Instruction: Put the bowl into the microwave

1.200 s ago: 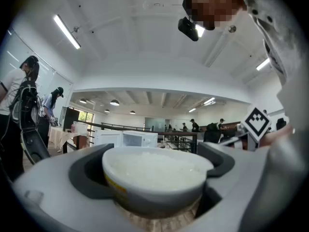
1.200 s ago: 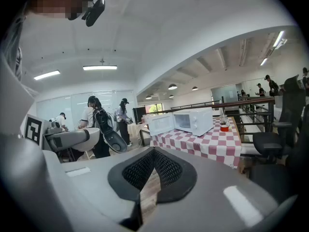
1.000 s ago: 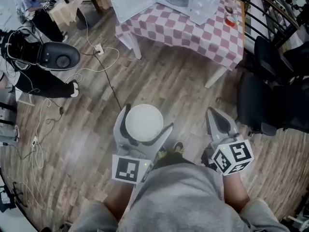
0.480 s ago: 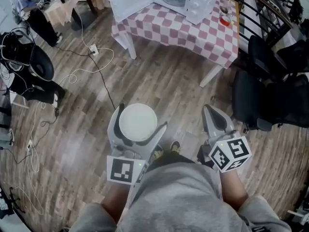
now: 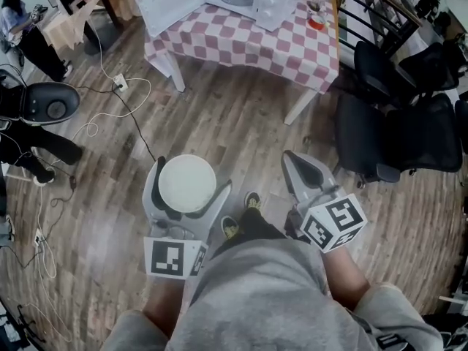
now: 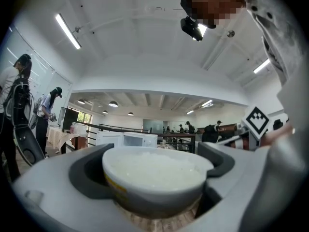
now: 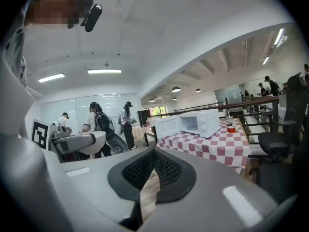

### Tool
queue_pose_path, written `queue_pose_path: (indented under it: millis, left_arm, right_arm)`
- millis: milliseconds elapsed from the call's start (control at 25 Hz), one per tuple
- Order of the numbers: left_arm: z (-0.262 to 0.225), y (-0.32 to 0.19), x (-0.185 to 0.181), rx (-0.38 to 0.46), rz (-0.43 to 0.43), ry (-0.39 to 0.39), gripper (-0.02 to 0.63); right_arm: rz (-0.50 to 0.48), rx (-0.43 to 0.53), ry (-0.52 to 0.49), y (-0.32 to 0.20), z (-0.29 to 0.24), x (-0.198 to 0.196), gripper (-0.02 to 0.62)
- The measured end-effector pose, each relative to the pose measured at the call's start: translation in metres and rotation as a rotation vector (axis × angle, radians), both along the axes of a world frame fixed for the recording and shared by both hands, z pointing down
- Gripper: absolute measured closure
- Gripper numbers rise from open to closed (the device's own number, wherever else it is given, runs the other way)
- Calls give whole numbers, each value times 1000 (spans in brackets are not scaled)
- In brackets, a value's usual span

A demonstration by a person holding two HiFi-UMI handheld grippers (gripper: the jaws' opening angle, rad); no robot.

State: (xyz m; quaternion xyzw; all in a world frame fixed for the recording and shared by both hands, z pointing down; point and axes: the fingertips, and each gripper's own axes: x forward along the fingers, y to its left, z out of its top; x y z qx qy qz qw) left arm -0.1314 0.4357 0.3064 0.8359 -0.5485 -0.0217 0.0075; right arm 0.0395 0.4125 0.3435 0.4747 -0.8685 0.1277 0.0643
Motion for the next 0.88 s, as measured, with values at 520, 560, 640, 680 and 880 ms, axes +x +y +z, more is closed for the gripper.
queue_pose_path:
  millis: [520, 560, 640, 680, 880]
  left_arm:
    - [5, -53, 9, -15, -5, -16, 67]
    - [5, -60, 9, -15, -8, -17, 66]
    - [5, -71, 11, -17, -15, -23, 67]
    - [5, -77, 12, -19, -18, -27, 66]
    - [3, -112, 21, -19, -26, -31, 66]
  right_arm:
    - [-14, -14, 5, -56, 9, 7, 597]
    - [-16, -14, 3, -64, 9, 7, 597]
    - [-26, -19, -3, -78, 11, 7, 597]
    - [-31, -22, -7, -84, 12, 7, 597]
    - [-35, -36, -19, -119, 14, 17, 597]
